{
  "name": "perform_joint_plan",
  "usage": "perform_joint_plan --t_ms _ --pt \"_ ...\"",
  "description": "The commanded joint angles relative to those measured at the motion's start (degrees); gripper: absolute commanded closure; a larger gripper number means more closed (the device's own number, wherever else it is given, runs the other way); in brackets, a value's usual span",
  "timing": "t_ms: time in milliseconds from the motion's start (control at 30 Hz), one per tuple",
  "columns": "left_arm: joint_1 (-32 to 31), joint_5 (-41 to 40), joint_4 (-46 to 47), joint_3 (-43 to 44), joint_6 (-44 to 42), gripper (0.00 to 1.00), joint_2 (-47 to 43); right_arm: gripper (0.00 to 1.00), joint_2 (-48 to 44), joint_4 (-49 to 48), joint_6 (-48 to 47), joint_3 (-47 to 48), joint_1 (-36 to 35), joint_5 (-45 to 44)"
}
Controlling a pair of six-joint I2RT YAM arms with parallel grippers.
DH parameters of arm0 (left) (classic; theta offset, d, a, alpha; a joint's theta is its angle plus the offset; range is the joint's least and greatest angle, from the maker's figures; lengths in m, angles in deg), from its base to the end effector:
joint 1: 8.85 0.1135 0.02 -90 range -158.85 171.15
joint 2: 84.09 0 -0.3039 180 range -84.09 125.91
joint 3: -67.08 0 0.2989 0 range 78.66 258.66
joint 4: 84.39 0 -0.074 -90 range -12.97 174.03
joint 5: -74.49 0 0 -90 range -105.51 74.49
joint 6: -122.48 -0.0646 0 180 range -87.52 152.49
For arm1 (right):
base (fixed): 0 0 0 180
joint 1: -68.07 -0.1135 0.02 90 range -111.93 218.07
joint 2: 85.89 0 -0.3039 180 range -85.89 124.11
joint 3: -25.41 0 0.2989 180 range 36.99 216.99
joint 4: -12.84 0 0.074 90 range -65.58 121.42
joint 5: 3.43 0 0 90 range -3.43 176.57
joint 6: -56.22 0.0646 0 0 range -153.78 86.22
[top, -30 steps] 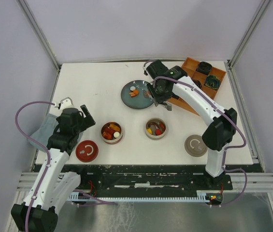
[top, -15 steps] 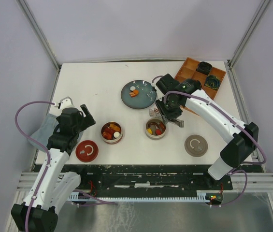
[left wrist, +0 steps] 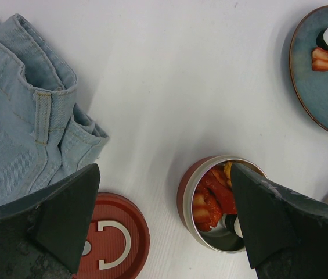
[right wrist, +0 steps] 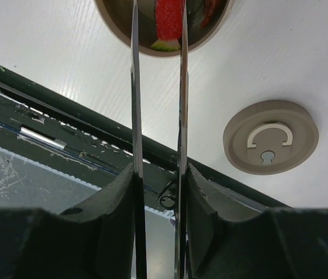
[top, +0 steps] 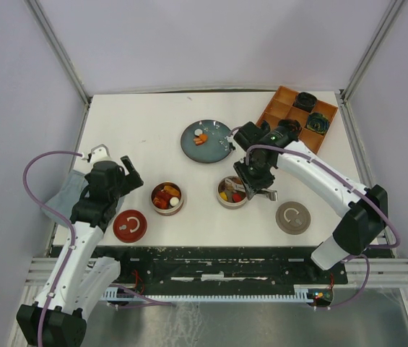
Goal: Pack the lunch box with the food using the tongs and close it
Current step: Place the fake food in the packing box.
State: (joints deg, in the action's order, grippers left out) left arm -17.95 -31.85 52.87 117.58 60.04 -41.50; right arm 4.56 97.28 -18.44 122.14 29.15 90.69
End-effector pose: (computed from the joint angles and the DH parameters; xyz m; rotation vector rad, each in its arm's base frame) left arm 0.2043 -0.0143 0.2826 -0.5030 2.0918 -0.0601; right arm 0.2678 0.2222 0.3146 -0.6200 2.9160 0.2364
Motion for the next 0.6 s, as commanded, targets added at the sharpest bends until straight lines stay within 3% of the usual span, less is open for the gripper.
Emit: perform_joint_plan --t_ms 0,567 --pt "0.2 -0.1 2.2 0.0 -1.7 0.01 -0.4 0.58 -0.5 -2.3 0.8 0.8 -1.2 1.5" --pt "0.2 -0.2 2.3 -0.1 -1.6 0.01 -0.6 0.55 1.1 -4.3 2.0 -1.7 -2.2 -1.9"
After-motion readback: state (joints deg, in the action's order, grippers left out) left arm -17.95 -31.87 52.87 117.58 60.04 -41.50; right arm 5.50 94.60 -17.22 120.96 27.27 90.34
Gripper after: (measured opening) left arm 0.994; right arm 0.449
